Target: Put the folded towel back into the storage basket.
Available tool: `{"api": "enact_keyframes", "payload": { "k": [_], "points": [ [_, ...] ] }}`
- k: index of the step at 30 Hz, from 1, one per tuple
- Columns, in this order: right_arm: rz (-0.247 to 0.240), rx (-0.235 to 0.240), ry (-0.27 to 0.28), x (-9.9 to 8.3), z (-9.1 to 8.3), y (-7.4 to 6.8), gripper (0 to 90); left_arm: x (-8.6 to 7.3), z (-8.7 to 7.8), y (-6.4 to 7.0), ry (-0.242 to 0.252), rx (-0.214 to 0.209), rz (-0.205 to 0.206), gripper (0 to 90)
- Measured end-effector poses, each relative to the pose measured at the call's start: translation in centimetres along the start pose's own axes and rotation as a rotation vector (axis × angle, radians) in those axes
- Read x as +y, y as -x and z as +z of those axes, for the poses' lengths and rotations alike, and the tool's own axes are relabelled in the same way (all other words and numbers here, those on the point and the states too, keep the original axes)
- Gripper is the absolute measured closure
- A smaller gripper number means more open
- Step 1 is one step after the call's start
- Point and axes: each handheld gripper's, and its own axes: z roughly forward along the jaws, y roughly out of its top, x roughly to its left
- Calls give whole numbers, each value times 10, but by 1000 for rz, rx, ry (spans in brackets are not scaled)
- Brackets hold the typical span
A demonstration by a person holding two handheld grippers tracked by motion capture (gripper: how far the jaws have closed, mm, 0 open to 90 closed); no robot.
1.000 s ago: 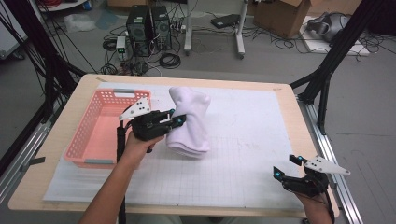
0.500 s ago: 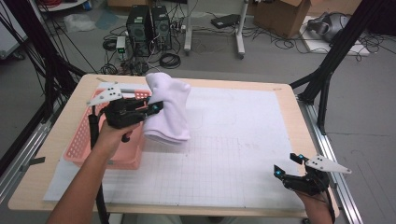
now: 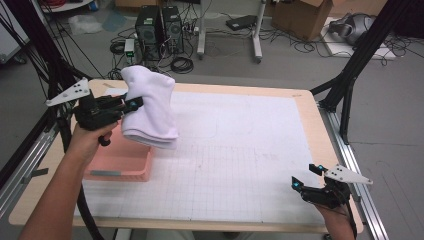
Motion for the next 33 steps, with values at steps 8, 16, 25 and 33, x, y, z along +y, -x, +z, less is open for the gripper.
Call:
{"api": "enact_keyframes", "payload": {
  "k": [8,16,25,33],
  "points": [
    [-12,-3,-9,1,3,-1,173,0,-24,-15,-11,-4,-1,737],
    [-26,-7,-21,1,4,-4,173,-8,-41,-28,-10,3,-27,737],
    [-25,-15,-28,1,4,-5,173,-1,-57,-35,4,4,-24,737],
    [-24,-15,-35,0,6,-7,173,-13,-71,-40,-3,20,-27,737]
  ]
}}
